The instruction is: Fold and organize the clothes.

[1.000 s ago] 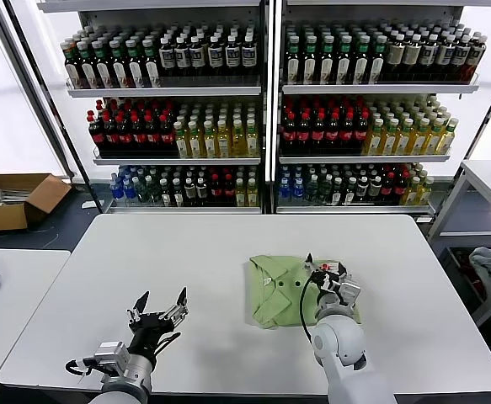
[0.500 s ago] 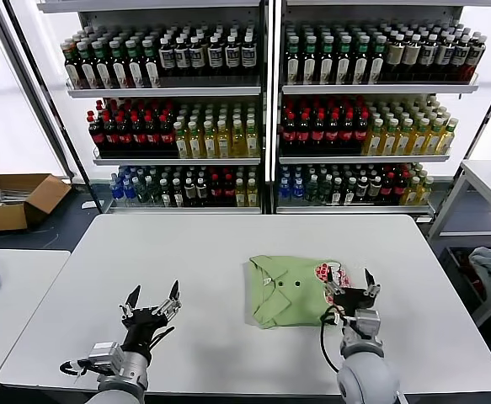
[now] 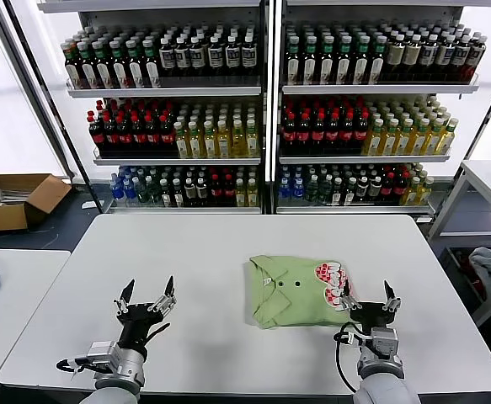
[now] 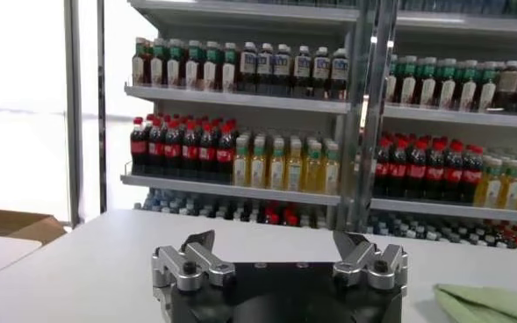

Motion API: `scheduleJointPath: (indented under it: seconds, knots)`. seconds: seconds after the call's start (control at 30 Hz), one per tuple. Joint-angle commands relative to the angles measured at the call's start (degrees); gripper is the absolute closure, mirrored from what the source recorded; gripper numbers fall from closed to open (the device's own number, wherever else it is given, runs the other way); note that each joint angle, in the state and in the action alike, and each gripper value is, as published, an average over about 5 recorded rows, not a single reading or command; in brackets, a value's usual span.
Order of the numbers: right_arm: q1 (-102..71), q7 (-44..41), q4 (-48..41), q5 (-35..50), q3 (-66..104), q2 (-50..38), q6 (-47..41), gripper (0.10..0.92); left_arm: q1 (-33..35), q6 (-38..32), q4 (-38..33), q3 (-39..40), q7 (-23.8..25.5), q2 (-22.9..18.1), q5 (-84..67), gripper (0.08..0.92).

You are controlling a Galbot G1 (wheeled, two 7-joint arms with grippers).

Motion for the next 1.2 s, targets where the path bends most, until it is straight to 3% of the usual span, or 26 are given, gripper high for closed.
scheduleJointPath:
  seconds: [0.03,0.47,1.2]
  knots:
    - [-2.3,-0.1,1.7,-1.1,1.5,-0.9,-0.8,0.203,-1.3,-1.0,0.9,-0.3,0.4,0.2,0.8,0.177]
    - [-4.2,-0.6,3.5,1.0,2.3,-2.0,0.0,0.203,-0.9,-1.1,0.3,-0.4,3.2,0.0,2.3,0.177]
    - [-5.9,-0.7,5.7,1.2,2.3,-2.1,0.0,0.203,0.2,-0.3,-0.7,-0.5,3.0,-0.1,2.9,0.177]
